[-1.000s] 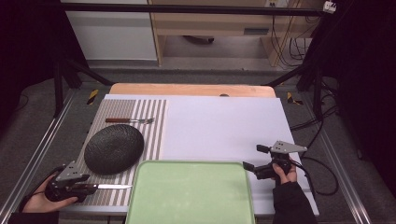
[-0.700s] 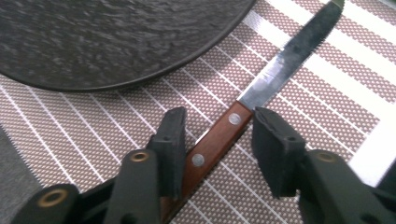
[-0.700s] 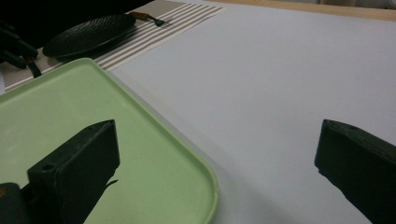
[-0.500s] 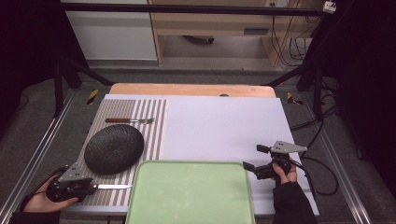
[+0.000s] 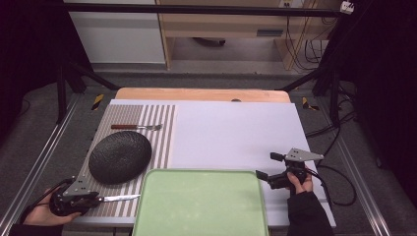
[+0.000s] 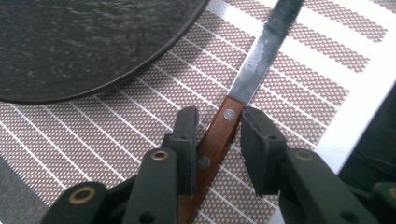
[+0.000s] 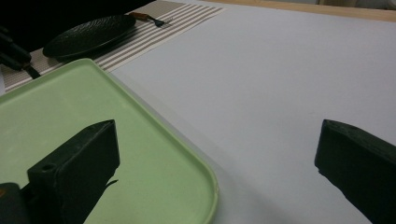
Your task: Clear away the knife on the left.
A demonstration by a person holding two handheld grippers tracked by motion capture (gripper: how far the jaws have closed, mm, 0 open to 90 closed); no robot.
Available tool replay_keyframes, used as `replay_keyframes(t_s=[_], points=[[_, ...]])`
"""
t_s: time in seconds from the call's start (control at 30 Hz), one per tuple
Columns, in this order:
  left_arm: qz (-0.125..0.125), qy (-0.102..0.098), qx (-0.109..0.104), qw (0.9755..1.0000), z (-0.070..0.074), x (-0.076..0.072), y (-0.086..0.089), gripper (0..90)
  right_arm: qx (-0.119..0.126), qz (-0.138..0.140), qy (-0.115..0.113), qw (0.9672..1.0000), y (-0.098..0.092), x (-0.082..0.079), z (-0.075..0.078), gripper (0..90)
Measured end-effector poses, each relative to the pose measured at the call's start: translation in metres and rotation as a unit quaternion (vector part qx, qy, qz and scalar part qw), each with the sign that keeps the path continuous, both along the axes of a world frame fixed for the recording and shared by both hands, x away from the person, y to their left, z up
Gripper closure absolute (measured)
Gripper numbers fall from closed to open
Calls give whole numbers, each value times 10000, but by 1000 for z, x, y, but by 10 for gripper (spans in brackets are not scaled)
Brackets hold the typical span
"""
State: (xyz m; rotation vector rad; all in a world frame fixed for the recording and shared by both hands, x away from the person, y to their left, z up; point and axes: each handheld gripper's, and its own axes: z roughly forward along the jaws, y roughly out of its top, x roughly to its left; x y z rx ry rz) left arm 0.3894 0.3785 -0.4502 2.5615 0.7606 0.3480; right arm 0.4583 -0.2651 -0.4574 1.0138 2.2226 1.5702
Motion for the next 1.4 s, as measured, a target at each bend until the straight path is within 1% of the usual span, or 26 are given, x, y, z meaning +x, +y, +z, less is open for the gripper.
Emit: replay_keyframes(t_s=[0.07, 0.1, 0.17, 0.23, 0.37, 0.43, 0.53, 0.57, 0.6, 0.67, 0.73, 0.77, 0.9, 0.97, 1.03, 1.1, 1.13, 1.17, 1.2, 1.23, 1.37, 1.4], points=[[-84, 16, 44, 10000, 1, -1, -1, 688, 9, 2, 4, 10000, 0, 0, 0, 3], [-84, 16, 44, 10000, 1, -1, -1, 690, 9, 2, 4, 10000, 0, 0, 0, 3], [-171, -25, 113, 9998, 1, -2, -3, 695, -6, 4, -3, 10000, 0, 0, 0, 2], [-196, -13, 121, 9997, 1, -2, -3, 700, -5, 7, -2, 10000, 0, 0, 0, 3], [-181, 6, 144, 9997, 2, -1, -4, 703, 9, 4, -2, 10000, 0, 0, 0, 2], [-162, -23, 168, 9997, 2, -1, -4, 711, 8, 6, -1, 10000, 0, 0, 0, 2], [-60, -68, 172, 9998, 2, 1, -4, 719, -3, 18, -6, 10000, 0, 0, 0, 2], [0, -20, 80, 10000, 2, 2, -4, 723, 7, 16, -2, 10000, 0, 0, 0, 3], [0, -20, 80, 10000, 2, 2, -4, 727, 12, 13, 0, 10000, 0, 0, 0, 3], [15, 78, 15, 10000, 2, 3, -6, 743, 7, 20, -4, 10000, 0, 0, 0, 3], [53, 125, 75, 9999, 3, 4, -10, 743, 0, 19, -5, 10000, 0, 0, 0, 3], [21, 103, 159, 9998, 4, 4, -12, 750, 10, 26, -3, 10000, 0, 0, 0, 2], [-23, 140, 123, 9998, 4, 4, -15, 760, 15, 22, -2, 10000, 0, 0, 0, 3], [-21, 172, 162, 9997, 4, 4, -17, 768, 15, 28, -4, 10000, 0, 0, 0, 3], [-12, 159, 186, 9997, 4, 4, -18, 768, 15, 25, -3, 10000, 0, 0, 0, 3], [13, 196, 155, 9997, 4, 4, -19, 766, 10, 29, 1, 10000, 0, 0, 0, 3], [42, 166, 111, 9998, 3, 5, -19, 761, 10, 29, -2, 10000, 0, 0, 0, 3], [42, 166, 111, 9998, 3, 5, -19, 751, 10, 29, -2, 10000, 0, 0, 0, 3], [78, 135, 105, 9998, 3, 6, -18, 718, 12, 22, -1, 10000, 0, 0, 0, 3], [118, 142, 108, 9998, 2, 6, -18, 718, 12, 22, -1, 10000, 0, 0, 0, 3], [213, 322, 94, 9992, 1, 7, -18, 707, 11, 20, 2, 10000, 0, 0, 0, 3], [224, 360, 91, 9991, 1, 8, -19, 722, 13, 22, 1, 10000, 0, 0, 0, 3]])
